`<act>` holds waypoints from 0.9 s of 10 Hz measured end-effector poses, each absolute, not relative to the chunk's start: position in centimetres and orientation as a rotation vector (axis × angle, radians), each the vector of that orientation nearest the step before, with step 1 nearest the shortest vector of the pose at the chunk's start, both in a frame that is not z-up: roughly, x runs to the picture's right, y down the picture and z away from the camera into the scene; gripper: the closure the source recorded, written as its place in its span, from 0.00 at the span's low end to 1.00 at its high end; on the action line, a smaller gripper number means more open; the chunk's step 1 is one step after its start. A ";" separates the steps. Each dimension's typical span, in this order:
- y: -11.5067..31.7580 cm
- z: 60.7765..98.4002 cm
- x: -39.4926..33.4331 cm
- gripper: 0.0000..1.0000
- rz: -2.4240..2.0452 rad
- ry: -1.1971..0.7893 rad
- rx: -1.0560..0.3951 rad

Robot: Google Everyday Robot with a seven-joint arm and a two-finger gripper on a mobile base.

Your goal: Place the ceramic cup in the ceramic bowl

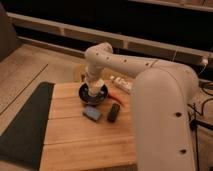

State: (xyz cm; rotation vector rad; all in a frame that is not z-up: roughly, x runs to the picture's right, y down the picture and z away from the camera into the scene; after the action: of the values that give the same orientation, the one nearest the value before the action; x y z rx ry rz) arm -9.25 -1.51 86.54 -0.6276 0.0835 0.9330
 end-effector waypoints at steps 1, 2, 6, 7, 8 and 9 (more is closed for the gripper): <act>-1.4 87.3 -9.3 0.90 0.920 0.106 -0.631; -1.1 88.0 -9.4 0.80 0.909 0.124 -0.642; -0.7 90.2 -9.0 0.40 0.895 0.154 -0.674; -0.9 90.5 -9.0 0.29 0.888 0.157 -0.674; -1.0 90.7 -9.1 0.21 0.882 0.160 -0.676; -1.1 90.9 -9.2 0.20 0.878 0.163 -0.681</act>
State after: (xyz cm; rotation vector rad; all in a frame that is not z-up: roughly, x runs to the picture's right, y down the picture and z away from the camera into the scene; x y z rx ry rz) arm -9.21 -1.08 90.90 -0.6814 0.1626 0.8780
